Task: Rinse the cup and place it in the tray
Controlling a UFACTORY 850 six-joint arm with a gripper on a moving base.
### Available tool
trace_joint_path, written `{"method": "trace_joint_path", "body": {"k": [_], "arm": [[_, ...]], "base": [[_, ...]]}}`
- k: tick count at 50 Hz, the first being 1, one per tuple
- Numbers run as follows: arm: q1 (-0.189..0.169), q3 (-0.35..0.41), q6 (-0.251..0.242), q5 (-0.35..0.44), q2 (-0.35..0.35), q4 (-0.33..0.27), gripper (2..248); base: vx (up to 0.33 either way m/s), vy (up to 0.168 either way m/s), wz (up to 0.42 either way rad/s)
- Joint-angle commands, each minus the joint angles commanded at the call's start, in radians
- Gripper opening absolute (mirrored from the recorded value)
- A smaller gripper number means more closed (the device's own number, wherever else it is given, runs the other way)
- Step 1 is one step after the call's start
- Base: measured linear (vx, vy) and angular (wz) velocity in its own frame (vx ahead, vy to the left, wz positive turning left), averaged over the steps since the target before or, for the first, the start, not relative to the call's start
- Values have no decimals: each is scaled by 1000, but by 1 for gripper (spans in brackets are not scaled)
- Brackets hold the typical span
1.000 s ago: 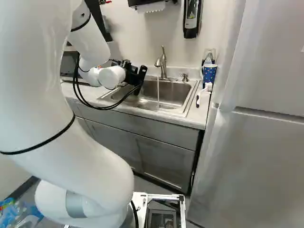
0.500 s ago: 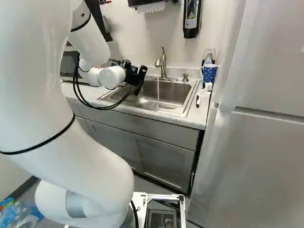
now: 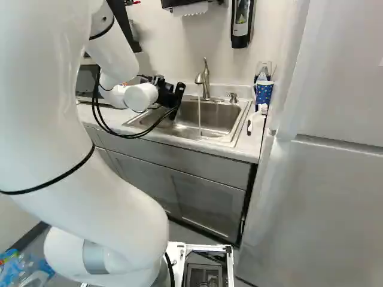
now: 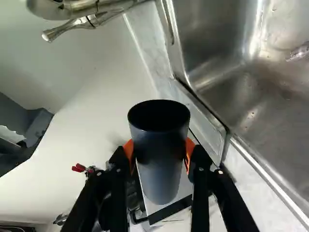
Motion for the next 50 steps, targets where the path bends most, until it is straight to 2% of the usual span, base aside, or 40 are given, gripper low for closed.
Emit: {"method": "trace_joint_path", "body": {"k": [50], "arm": [[0,0,-517,0,0,0,121]], "base": [[0,0,0]]}}
